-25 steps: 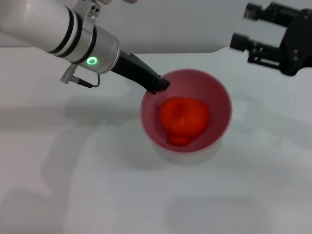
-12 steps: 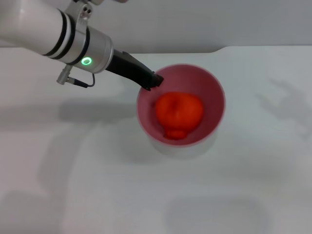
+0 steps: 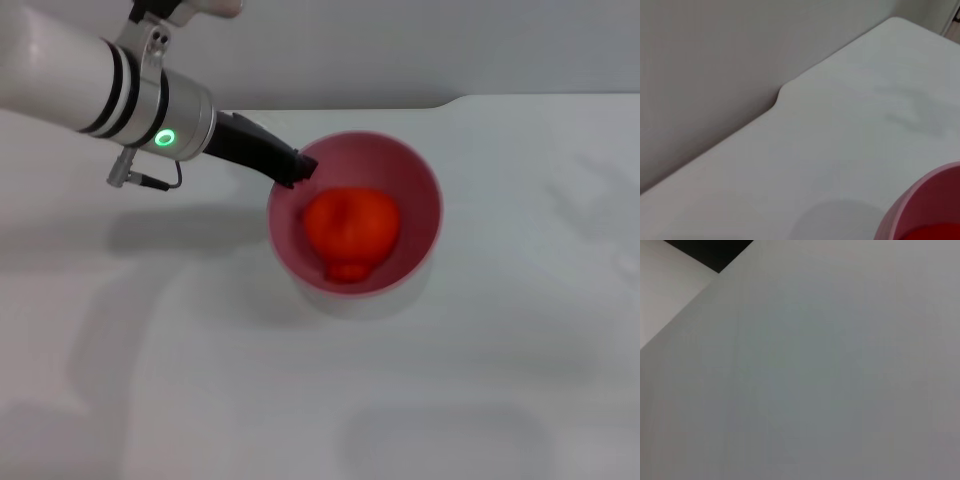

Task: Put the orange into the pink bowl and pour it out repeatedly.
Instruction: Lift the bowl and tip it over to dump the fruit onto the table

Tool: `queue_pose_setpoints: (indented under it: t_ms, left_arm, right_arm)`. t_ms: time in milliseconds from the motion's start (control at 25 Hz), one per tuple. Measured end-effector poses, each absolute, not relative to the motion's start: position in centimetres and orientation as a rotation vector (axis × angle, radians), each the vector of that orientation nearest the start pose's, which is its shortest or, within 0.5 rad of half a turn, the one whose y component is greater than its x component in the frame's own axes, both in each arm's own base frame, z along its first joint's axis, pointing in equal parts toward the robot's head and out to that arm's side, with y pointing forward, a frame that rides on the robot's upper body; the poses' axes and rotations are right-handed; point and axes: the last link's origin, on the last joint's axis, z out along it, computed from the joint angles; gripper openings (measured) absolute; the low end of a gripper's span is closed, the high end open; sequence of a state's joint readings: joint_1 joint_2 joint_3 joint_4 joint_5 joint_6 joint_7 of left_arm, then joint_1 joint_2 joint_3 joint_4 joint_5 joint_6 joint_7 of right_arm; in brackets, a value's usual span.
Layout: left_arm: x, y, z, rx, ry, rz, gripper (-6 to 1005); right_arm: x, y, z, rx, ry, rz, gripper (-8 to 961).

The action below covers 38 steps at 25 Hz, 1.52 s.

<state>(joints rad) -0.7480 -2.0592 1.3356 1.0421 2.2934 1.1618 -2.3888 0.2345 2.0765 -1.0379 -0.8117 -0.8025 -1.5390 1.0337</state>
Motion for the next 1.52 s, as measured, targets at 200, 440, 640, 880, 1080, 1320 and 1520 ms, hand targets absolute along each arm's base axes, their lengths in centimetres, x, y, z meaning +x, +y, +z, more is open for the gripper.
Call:
queue_pose_setpoints:
  t_ms: [200,440,640,880,1080,1320,1520]
  left_arm:
    - [-15.2,41.0,-2.6,-2.62,-0.827,0.004,44]
    - [-15.2,40.9,-2.7,-2.633,-0.826,0.02,44]
    - [-14.9,41.0,-2.6,-2.642,-0.802,0.025,44]
    - [-14.6,41.2,-2.5,-2.645,-0.774,0.052,44]
    - [-14.7,41.3,-2.4,-2.641,-0.766,0.063,44]
    - [-14.6,41.1,-2.4,-2.656,-0.763,0.088,44]
    - [-15.0,40.9,-2.4,-2.67,-0.745,0.183,44]
  right_arm:
    - [24.6,30.6,9.8,-1.845,0.209,1.427,704]
    - [24.5,31.1,9.7,-1.839,0.218,1.432,703]
    - [24.0,31.8,9.9,-1.833,0.205,1.441,703]
    - [23.6,32.9,10.0,-1.826,0.202,1.428,703]
    - [23.2,33.3,10.0,-1.82,0.184,1.426,703]
    - [23.0,33.5,10.0,-1.82,0.183,1.432,702]
    - [23.3,33.3,9.7,-1.82,0.203,1.436,702]
